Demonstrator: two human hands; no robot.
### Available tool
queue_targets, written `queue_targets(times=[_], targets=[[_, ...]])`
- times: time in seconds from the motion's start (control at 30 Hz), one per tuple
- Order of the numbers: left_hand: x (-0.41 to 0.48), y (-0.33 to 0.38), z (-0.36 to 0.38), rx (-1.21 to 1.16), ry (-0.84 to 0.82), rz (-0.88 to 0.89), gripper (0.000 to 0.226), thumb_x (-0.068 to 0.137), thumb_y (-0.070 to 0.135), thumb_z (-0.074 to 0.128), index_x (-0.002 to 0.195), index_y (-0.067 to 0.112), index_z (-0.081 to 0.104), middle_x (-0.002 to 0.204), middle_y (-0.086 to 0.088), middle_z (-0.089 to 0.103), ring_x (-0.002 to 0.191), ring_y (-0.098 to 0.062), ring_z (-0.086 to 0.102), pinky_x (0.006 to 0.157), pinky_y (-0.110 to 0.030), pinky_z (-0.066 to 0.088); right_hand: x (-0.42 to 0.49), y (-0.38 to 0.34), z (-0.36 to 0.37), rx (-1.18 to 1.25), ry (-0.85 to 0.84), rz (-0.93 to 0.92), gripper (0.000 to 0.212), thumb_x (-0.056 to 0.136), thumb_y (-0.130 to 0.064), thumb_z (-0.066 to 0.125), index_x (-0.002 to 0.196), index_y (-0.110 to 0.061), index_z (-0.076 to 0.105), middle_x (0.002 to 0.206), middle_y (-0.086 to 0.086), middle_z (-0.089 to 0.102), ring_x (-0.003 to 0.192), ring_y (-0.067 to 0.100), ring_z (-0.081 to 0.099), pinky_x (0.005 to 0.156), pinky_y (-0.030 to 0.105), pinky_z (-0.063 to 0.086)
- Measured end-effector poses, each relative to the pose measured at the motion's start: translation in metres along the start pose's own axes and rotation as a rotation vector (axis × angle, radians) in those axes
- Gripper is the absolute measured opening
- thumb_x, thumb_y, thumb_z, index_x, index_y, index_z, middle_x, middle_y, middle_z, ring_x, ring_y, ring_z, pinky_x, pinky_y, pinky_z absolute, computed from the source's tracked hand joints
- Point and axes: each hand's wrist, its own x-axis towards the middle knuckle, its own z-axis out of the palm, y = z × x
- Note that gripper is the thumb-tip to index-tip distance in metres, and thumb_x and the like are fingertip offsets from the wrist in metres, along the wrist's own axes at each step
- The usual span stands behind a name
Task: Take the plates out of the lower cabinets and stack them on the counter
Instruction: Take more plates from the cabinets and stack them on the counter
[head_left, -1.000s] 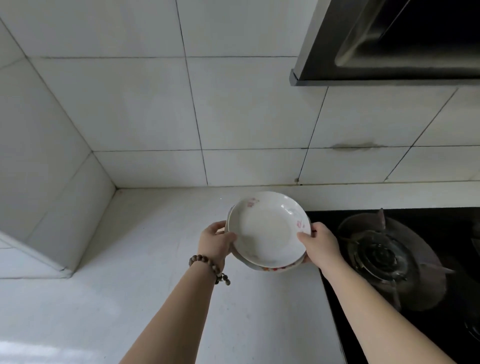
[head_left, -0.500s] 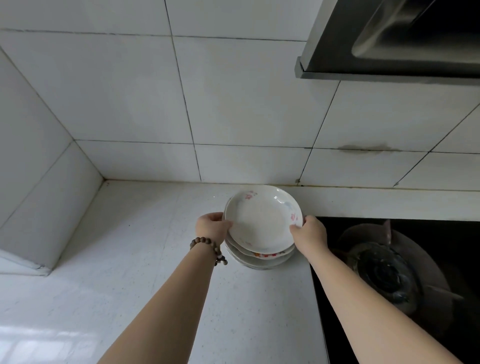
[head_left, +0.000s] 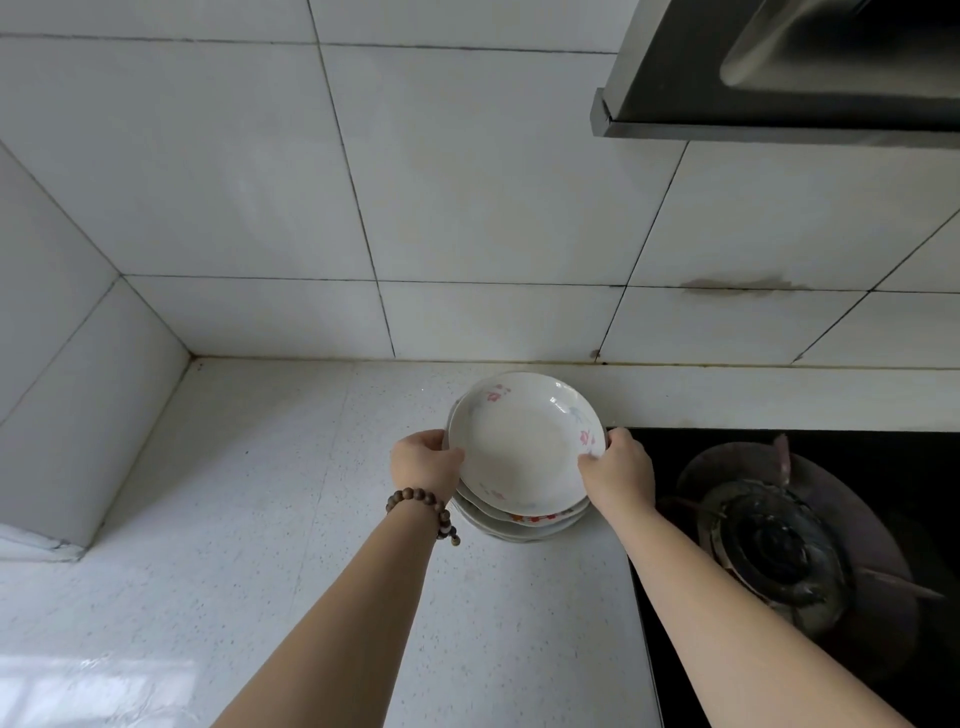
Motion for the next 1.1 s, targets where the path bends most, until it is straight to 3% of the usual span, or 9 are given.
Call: queue_targets(times=[0.1,0.2,0.37,0.53,0.7,0.83,0.97,1.03,1.1], targets=[[-0.002,-0.004,0.0,0.052,0.005,0.072,0.008,0.069,-0.002,0.051,0.064,-0.005,0.057,0.061,-0.011,0.045,0.06,-0.02,0.039,0.054,-0.029,0.033,-0.004,-0.003,0.0,-0.015,0.007,-0.011,0.032,0.089,-0.017,0.058,0.117,-0.002,0.052,0.117,0.015,0.056,0.095,0.029,0.059,0.045,0.02,0.029],[-0.002,-0.005,-0.001,0.103,0.025,0.138,0.015,0.068,-0.001,0.05,0.056,0.005,0.044,0.053,-0.007,0.032,0.053,-0.019,0.028,0.048,-0.023,0.02,-0.008,-0.006,-0.001,-0.058,0.028,-0.015,0.035,0.089,-0.019,0.06,0.12,-0.004,0.05,0.118,0.015,0.051,0.081,0.023,0.05,0.046,0.02,0.027],[-0.002,-0.012,-0.002,0.154,0.033,0.144,0.011,0.07,-0.001,0.051,0.064,-0.01,0.055,0.057,-0.01,0.036,0.054,-0.018,0.028,0.048,-0.023,0.021,-0.012,-0.004,-0.003,-0.175,0.019,-0.047,0.034,0.09,-0.025,0.06,0.117,-0.007,0.049,0.112,0.011,0.056,0.082,0.022,0.05,0.045,0.021,0.025],[-0.002,-0.013,-0.003,0.18,0.021,0.182,0.016,0.074,0.003,0.054,0.071,-0.012,0.058,0.058,-0.011,0.042,0.055,-0.019,0.034,0.049,-0.025,0.026,-0.015,-0.002,-0.004,-0.183,0.004,-0.06,0.031,0.09,-0.025,0.06,0.112,-0.007,0.049,0.108,0.011,0.061,0.087,0.023,0.058,0.045,0.021,0.026],[-0.007,-0.01,-0.005,0.201,-0.009,0.214,0.029,0.08,0.008,0.053,0.057,0.008,0.037,0.052,-0.003,0.03,0.048,-0.014,0.024,0.043,-0.021,0.02,-0.018,-0.004,-0.01,-0.149,-0.06,-0.036,0.036,0.091,-0.026,0.058,0.121,-0.007,0.051,0.118,0.012,0.053,0.092,0.024,0.055,0.048,0.021,0.028],[-0.016,-0.006,-0.011,0.149,-0.024,0.206,0.036,0.084,0.009,0.049,0.056,0.014,0.027,0.052,0.0,0.024,0.051,-0.013,0.02,0.048,-0.024,0.018,-0.022,-0.001,-0.015,-0.064,-0.126,-0.038,0.036,0.091,-0.025,0.057,0.119,-0.003,0.055,0.118,0.015,0.053,0.083,0.021,0.051,0.05,0.021,0.031],[-0.029,-0.008,-0.019,0.097,-0.095,0.175,0.022,0.09,0.022,0.048,0.07,0.013,0.047,0.067,-0.007,0.038,0.06,-0.016,0.033,0.054,-0.027,0.027,-0.028,0.005,-0.021,0.033,-0.151,-0.066,0.029,0.09,-0.02,0.056,0.112,-0.001,0.059,0.11,0.014,0.059,0.09,0.024,0.058,0.055,0.021,0.038],[-0.036,-0.011,-0.021,0.07,-0.122,0.158,0.018,0.092,0.027,0.047,0.077,0.017,0.05,0.074,-0.002,0.045,0.068,-0.017,0.04,0.06,-0.028,0.035,-0.032,0.009,-0.023,0.096,-0.173,-0.062,0.019,0.091,-0.019,0.055,0.102,-0.005,0.059,0.099,0.01,0.06,0.083,0.02,0.056,0.052,0.019,0.035],[-0.043,-0.015,-0.022,0.015,-0.112,0.14,0.025,0.093,0.027,0.048,0.07,0.017,0.051,0.073,0.004,0.051,0.071,-0.016,0.046,0.072,-0.032,0.041,-0.035,0.016,-0.024,0.173,-0.182,-0.046,0.009,0.091,-0.02,0.055,0.091,-0.011,0.056,0.087,0.004,0.057,0.073,0.014,0.051,0.052,0.019,0.032]])
